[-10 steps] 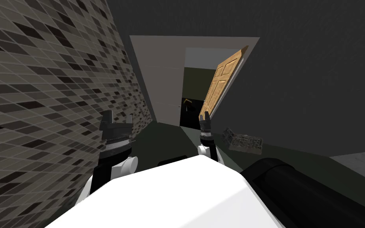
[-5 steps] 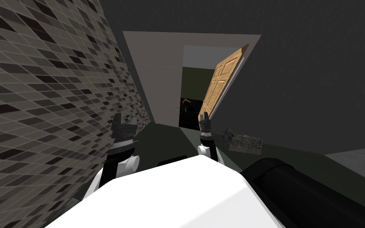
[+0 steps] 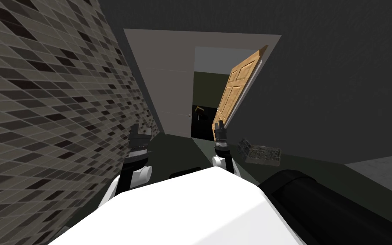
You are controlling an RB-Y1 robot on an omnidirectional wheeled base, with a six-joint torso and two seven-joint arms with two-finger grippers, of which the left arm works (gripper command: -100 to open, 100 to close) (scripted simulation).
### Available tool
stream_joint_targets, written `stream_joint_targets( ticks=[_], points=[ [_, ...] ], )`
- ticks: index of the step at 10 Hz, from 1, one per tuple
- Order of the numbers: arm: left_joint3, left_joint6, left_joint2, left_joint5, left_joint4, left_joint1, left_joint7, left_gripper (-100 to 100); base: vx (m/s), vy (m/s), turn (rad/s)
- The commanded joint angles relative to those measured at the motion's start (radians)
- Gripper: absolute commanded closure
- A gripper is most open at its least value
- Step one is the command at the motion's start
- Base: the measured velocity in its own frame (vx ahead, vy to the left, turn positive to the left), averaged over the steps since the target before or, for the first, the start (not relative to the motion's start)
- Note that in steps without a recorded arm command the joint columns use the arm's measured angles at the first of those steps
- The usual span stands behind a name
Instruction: Push the door open
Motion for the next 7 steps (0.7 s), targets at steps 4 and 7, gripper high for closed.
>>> stream_joint_targets(
  ticks=[4,7],
  points=[
    [0.010,-0.030,0.022,-0.007,0.108,-0.034,0.007,-100,0.096,-0.026,-0.040],
    [0.017,-0.049,0.034,-0.013,0.183,-0.061,0.011,-100,0.098,-0.041,-0.043]
  ],
)
